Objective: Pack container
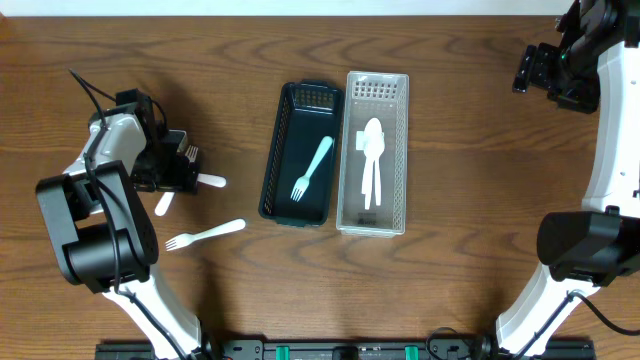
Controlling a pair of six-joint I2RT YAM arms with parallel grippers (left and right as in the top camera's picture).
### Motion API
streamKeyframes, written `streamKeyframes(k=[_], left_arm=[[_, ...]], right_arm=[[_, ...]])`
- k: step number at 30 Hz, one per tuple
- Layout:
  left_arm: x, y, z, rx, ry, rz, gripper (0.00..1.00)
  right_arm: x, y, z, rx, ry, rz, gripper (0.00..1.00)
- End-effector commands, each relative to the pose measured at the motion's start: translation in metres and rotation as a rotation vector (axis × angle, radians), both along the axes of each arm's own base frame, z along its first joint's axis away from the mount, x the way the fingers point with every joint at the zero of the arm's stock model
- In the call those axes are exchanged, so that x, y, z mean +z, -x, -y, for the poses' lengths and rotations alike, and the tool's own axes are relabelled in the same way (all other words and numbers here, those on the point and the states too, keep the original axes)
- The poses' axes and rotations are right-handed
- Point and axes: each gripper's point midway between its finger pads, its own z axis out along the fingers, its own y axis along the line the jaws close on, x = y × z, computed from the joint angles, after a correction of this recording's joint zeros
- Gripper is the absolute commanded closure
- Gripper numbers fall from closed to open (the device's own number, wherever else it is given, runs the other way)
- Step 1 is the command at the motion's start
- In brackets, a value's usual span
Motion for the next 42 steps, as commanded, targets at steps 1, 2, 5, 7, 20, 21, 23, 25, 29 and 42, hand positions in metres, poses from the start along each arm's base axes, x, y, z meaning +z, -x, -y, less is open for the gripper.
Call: streamKeyframes(k=[1,2,5,7,20,21,23,25,29,42], left_arm=[[-0.021,0.013,0.004,-0.032,0.015,-0.042,0.19],[-0.022,0.014,0.004,-0.032,0.015,-0.041,0.22],[-0.024,0.014,0.004,-0.033,0.015,-0.042,0.32],[-0.024,0.013,0.004,-0.033,0.014,-0.038,0.41],[-0.024,0.012,0.004,-0.036,0.013,-0.031,0.72],[-0.024,0.012,0.004,-0.036,0.013,-0.031,0.75],[-0.024,0.012,0.004,-0.036,0.013,-0.031,0.78],[-0.024,0.012,0.004,-0.036,0.013,-0.032,0.79],[-0.024,0.012,0.004,-0.036,0.013,-0.032,0.81],[0.011,0.007,0.009,-0.044,-0.013,0.028,0.89]], right_arm=[[0.0,0.001,0.001,-0.003,0.002,-0.002,0.21],[0.0,0.001,0.001,-0.003,0.003,-0.001,0.21],[0.0,0.001,0.001,-0.003,0.003,-0.001,0.21],[0.0,0.001,0.001,-0.002,0.003,-0.001,0.21],[0.0,0.0,0.001,-0.002,0.004,0.003,0.21],[0.0,0.0,0.001,-0.002,0.003,0.003,0.21],[0.0,0.0,0.001,-0.003,0.003,0.003,0.21],[0.0,0.0,0.001,-0.003,0.003,0.003,0.21],[0.0,0.0,0.001,-0.003,0.003,0.003,0.21],[0.0,-0.001,0.001,-0.002,0.004,0.005,0.21]])
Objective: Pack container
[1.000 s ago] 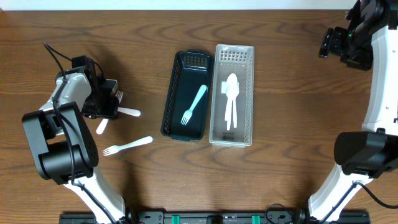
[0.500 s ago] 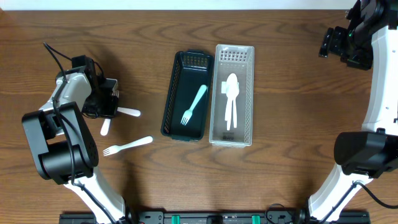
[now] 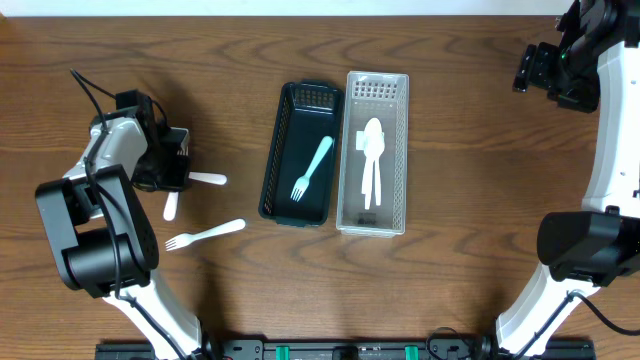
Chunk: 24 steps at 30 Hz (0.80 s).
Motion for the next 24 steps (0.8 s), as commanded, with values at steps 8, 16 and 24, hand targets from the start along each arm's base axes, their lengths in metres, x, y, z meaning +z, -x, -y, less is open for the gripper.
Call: streamKeyframes(k=[8,16,24], left_arm=[[0.059,-0.002,0.025,-0.064,-0.041,0.118,0.89],[0.106,0.002,0.061,-0.084,-0.037,0.166,0.9],[0.199,-0.002,0.14,-0.098,0.003,0.235,0.94]], right_arm=[[0.0,0.0,0.001,-0.002,0.003,0.001,0.21],[0.0,0.0,0.001,-0.002,0.003,0.001,0.21],[0.0,0.0,0.001,-0.002,0.003,0.001,0.21]])
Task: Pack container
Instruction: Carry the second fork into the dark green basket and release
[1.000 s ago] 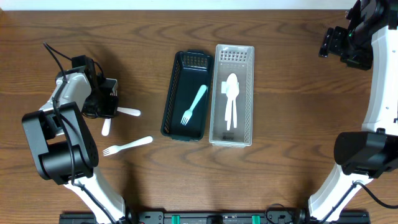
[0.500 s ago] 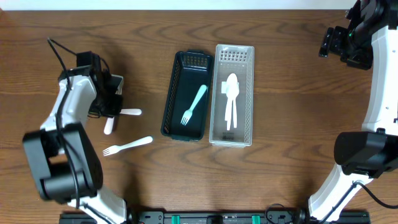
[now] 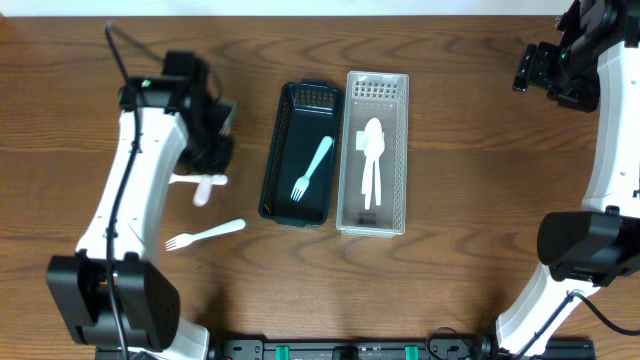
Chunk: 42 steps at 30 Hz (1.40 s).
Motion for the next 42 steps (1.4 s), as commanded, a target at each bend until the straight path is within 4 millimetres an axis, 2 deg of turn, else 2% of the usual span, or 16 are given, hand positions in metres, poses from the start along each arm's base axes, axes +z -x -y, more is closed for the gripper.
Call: streamKeyframes(k=[1,4,8,11,15,23,25,29,30,31,32,38,42], left_arm=[[0.049,-0.016,0.032,0.039,0.036,0.144,0.94],[0.077,-0.029,0.065,0.025,0.085,0.248,0.94],[0.083,-0.039,0.102,-0.02,0.14,0.314,0.94],[0.071,-0.046,0.123,-0.035,0.154,0.306,0.94],[0.034,-0.053,0.142,-0.069,0.127,0.228,0.94],[-0.05,-0.056,0.15,-0.075,0.065,0.022,0.94],[-0.067,-0.055,0.15,-0.074,0.048,-0.018,0.94],[-0.087,-0.054,0.149,-0.098,0.026,-0.065,0.93],[-0.09,-0.053,0.148,-0.098,0.024,-0.071,0.83],[-0.091,-0.053,0.148,-0.098,0.022,-0.076,0.6],[-0.091,-0.053,0.148,-0.098,0.022,-0.076,0.52],[-0.082,-0.058,0.142,-0.17,-0.018,-0.034,0.46],[-0.048,-0.061,0.133,-0.176,-0.052,0.034,0.46]], right_arm=[[0.0,0.001,0.001,-0.002,0.002,-0.003,0.21],[0.0,0.001,0.001,-0.002,0.002,-0.004,0.21],[-0.001,0.002,0.0,-0.001,0.001,-0.009,0.21],[-0.001,0.003,0.0,-0.002,0.001,-0.01,0.21],[-0.001,0.004,0.0,-0.002,0.0,-0.015,0.21],[-0.002,0.007,0.0,-0.001,-0.001,-0.026,0.21],[-0.002,0.007,0.0,-0.001,-0.001,-0.029,0.21],[-0.002,0.008,0.0,-0.002,-0.002,-0.031,0.21],[-0.002,0.008,-0.001,-0.001,-0.002,-0.032,0.21],[-0.002,0.008,0.0,-0.002,-0.002,-0.033,0.21],[-0.002,0.008,-0.001,-0.001,-0.002,-0.033,0.21],[-0.002,0.008,0.0,-0.002,-0.002,-0.033,0.21],[-0.002,0.008,0.0,-0.002,-0.002,-0.033,0.21]])
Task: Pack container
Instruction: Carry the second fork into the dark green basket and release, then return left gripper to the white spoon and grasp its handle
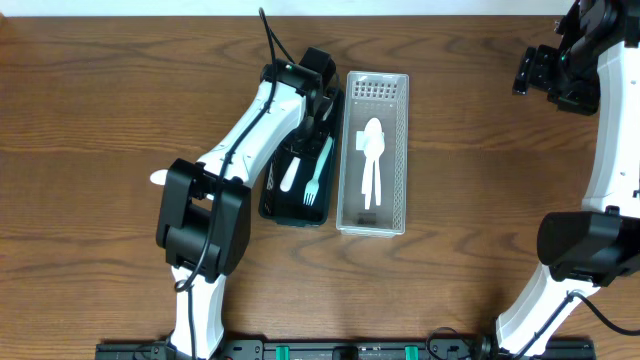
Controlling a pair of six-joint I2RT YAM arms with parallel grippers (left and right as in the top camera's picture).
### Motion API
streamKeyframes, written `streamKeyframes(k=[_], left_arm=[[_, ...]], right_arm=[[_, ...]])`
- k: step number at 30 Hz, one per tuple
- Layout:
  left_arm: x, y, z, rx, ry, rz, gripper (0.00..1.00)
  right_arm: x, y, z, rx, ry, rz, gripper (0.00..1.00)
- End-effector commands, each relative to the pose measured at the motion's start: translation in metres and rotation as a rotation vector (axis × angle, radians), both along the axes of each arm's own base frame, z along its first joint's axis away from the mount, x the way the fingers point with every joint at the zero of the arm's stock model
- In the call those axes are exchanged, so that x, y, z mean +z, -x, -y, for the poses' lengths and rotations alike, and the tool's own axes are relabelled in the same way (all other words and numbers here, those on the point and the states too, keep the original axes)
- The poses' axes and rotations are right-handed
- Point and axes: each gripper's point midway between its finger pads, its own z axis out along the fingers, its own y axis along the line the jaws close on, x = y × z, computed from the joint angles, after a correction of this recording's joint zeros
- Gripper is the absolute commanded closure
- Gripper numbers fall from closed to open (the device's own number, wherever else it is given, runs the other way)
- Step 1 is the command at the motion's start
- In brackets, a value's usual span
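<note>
A dark bin (272, 170) stands mid-table and holds a teal fork (318, 168). My left gripper (308, 135) hangs over the bin's far half, shut on a white utensil (290, 173) that slants down inside the bin, left of the teal fork. Beside the bin on the right, a clear basket (398, 150) holds white spoons (371, 160). My right gripper (528, 70) is far off at the back right, holding nothing; its jaws are too small to read.
A white utensil tip (160, 178) shows on the table, left of my left arm. The arm's lower links cover the table in front of it. My right arm runs along the right edge.
My left gripper has moved right, from the table left of the bin to over the bin. The white utensil now lies slanted inside the bin. The white fork near the front left is no longer visible.
My left gripper sat low over white utensils at the far left, and stayed there at the second moment. Then it stood closer to the bin with a white utensil below it. Now it is over the bin with a white utensil. The right arm has stayed still.
</note>
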Motion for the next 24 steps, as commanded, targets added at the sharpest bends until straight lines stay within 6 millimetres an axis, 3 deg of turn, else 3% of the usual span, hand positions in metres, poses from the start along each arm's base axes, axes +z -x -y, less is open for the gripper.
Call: streamKeyframes(k=[1,4,7,10,12,14,16,20,24], left_arm=[[0.054,-0.012,-0.011,-0.026,-0.024,0.137,0.46],[0.101,-0.016,-0.031,0.002,-0.072,0.268,0.45],[0.151,-0.018,-0.067,0.113,-0.102,0.414,0.35],[0.188,-0.015,-0.116,0.366,-0.061,0.511,0.33],[0.198,-0.01,-0.154,0.602,-0.037,0.533,0.33],[0.197,0.002,-0.194,0.903,-0.008,0.517,0.32],[0.187,0.013,-0.225,1.194,0.05,0.458,0.22],[0.157,0.021,-0.258,1.539,0.121,0.346,0.08],[0.121,0.025,-0.277,1.691,0.063,0.257,0.04]], right_arm=[[0.0,0.002,0.001,-0.002,0.002,-0.006,0.21],[0.0,0.002,0.001,-0.002,0.003,-0.005,0.21],[0.0,0.002,0.001,0.0,0.003,-0.006,0.21],[0.0,0.002,0.001,0.006,0.004,-0.006,0.2],[0.0,0.002,0.001,0.006,0.004,-0.005,0.2],[0.0,0.002,0.001,0.006,0.004,-0.005,0.2],[0.0,0.002,0.001,0.006,0.004,-0.005,0.2],[0.0,0.001,0.001,0.006,0.005,-0.001,0.2],[0.0,0.0,0.001,0.006,0.005,0.001,0.2]])
